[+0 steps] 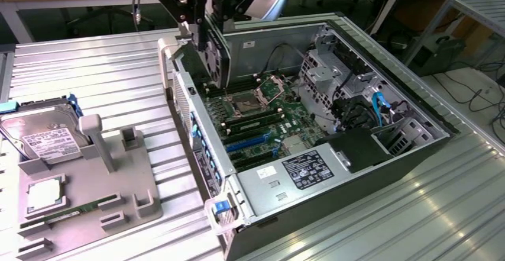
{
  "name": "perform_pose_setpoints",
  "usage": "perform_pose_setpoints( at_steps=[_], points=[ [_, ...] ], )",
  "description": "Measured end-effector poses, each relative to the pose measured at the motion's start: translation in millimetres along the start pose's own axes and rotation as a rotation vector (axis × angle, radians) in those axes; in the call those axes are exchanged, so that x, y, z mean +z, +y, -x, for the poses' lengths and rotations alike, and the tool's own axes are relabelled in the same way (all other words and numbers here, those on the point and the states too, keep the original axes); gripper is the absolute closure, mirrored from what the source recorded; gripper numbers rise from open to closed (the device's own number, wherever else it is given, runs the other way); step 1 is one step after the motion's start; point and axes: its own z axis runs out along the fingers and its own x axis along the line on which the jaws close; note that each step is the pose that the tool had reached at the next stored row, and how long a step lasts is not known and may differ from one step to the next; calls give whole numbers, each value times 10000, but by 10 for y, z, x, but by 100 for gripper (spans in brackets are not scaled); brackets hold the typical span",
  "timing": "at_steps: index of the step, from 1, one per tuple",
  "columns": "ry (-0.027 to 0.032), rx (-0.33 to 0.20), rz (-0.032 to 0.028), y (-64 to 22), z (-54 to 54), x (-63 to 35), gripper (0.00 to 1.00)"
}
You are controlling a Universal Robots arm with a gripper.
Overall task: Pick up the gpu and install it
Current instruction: 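Pick up the gpu and move the gpu toward the slot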
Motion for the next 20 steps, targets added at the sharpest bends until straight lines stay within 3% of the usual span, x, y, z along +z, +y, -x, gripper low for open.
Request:
perform_pose_setpoints(
  at_steps=[20],
  points=[
    [0, 0, 0, -7, 172, 4, 73]
  ],
)
